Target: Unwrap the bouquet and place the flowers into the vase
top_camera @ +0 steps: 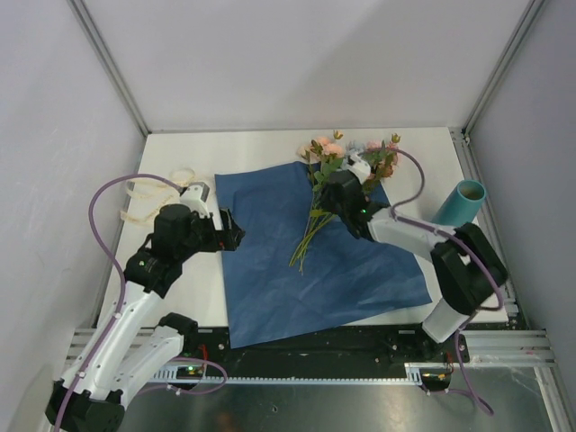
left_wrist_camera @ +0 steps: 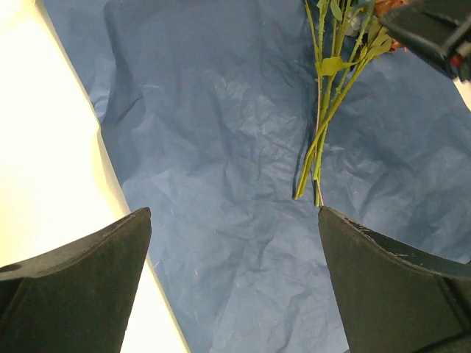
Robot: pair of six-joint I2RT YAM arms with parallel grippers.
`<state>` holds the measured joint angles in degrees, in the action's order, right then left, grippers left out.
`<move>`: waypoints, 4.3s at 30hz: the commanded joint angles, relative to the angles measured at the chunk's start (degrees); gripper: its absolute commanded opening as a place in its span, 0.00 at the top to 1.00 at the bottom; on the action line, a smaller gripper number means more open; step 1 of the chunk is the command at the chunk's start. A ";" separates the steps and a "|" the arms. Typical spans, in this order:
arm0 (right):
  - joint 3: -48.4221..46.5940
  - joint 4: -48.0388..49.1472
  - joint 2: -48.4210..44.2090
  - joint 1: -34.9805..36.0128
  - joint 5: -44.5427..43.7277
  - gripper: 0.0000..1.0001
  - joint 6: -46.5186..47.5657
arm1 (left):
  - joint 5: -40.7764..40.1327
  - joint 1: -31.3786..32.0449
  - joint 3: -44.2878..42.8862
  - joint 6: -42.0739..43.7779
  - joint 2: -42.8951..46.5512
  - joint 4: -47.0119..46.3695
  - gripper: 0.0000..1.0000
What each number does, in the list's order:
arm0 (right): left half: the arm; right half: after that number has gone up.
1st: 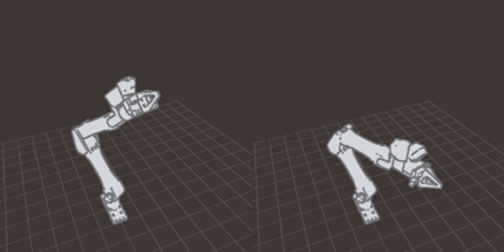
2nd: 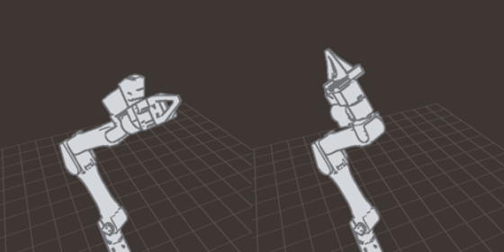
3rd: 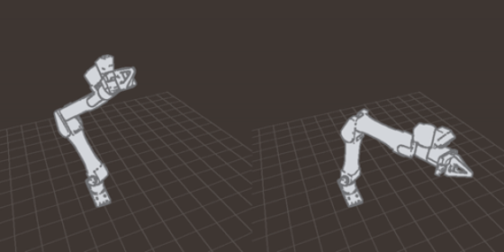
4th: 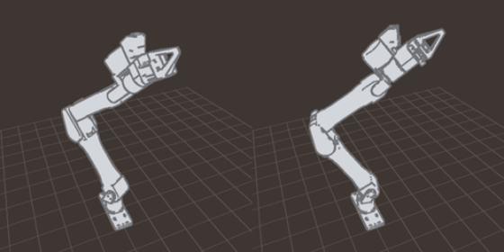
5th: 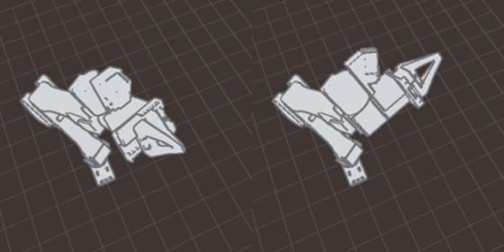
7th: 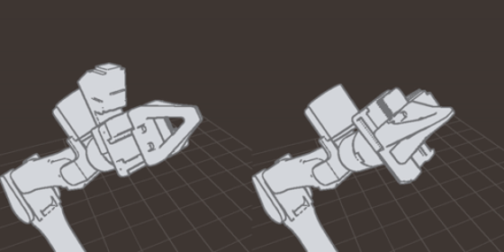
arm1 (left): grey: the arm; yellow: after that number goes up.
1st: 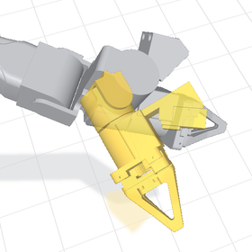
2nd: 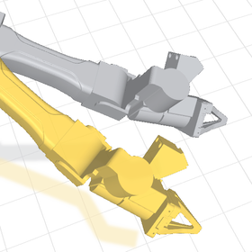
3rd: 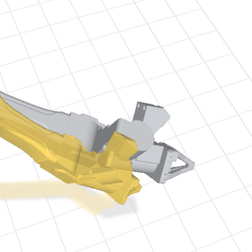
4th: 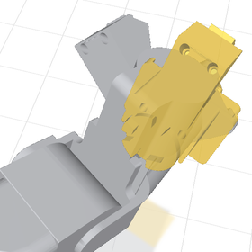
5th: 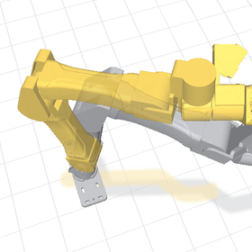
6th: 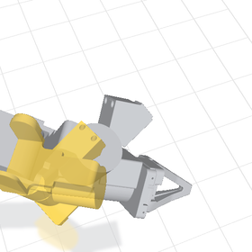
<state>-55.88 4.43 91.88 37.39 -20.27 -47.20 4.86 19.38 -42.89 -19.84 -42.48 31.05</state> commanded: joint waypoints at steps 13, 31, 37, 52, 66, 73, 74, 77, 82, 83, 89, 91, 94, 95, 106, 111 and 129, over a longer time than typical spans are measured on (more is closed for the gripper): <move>-28.11 -17.57 23.05 4.75 -11.20 0.60 9.59 | -0.23 -0.04 0.09 2.03 2.53 -0.66 0.00; -38.16 -27.22 33.27 4.75 -12.07 0.62 10.22 | -2.21 -0.12 0.13 1.64 2.26 -0.58 0.00; -39.80 -28.44 34.80 4.38 -11.28 0.65 9.78 | -2.09 -0.28 0.18 1.64 2.09 -0.55 0.00; -37.40 -23.70 27.45 5.35 -11.86 1.00 9.73 | -2.16 -0.56 0.17 1.73 2.10 -0.54 0.00; -24.20 3.12 15.29 6.32 -7.72 1.00 16.82 | -1.78 -0.57 0.27 1.88 2.13 -0.49 0.00; -19.56 13.71 7.95 8.22 -7.59 1.00 24.65 | -1.60 -0.57 0.32 1.97 2.09 -0.54 0.00; -18.58 15.32 6.38 8.49 -7.59 1.00 26.12 | -1.52 -0.57 0.29 1.98 2.07 -0.55 0.00; -14.61 20.80 0.52 9.48 -7.20 1.00 32.17 | -1.26 -0.56 0.19 1.99 1.98 -0.47 0.01; -8.07 26.67 -10.61 9.27 -5.78 1.00 41.63 | -0.75 -0.52 0.19 2.05 2.22 -0.46 0.00; -7.08 27.51 -12.66 8.97 -5.24 1.00 43.97 | -0.79 -0.50 0.18 2.07 2.31 -0.51 0.00; -1.58 29.53 -27.20 3.52 -1.29 1.00 53.11 | -0.84 -0.52 0.18 2.08 2.57 -0.54 0.00; 0.12 29.66 -31.96 0.35 0.64 1.00 54.98 | -0.78 -0.53 0.22 2.08 2.64 -0.48 0.00; 1.04 28.18 -37.43 -5.52 1.90 1.00 58.31 | -0.60 -0.56 0.26 2.13 2.86 -0.54 0.00; 1.12 27.57 -38.73 -7.35 1.99 1.00 59.13 | -0.58 -0.57 0.22 2.10 2.94 -0.50 0.00; 2.77 27.65 -44.62 -33.41 5.98 1.00 57.10 | -0.31 -0.55 0.25 2.08 2.75 -0.53 0.00; 3.52 29.69 -42.09 -44.77 10.15 1.00 51.03 | -0.15 -0.56 0.23 2.08 2.46 -0.46 0.00; 9.26 47.85 -28.64 -50.01 9.11 1.00 53.61 | 0.23 -0.56 0.14 2.17 1.90 -0.55 0.00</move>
<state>-48.25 46.24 62.30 -12.62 -10.02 6.26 4.29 19.20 -42.85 -18.98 -40.86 31.05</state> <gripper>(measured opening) 0.020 0.995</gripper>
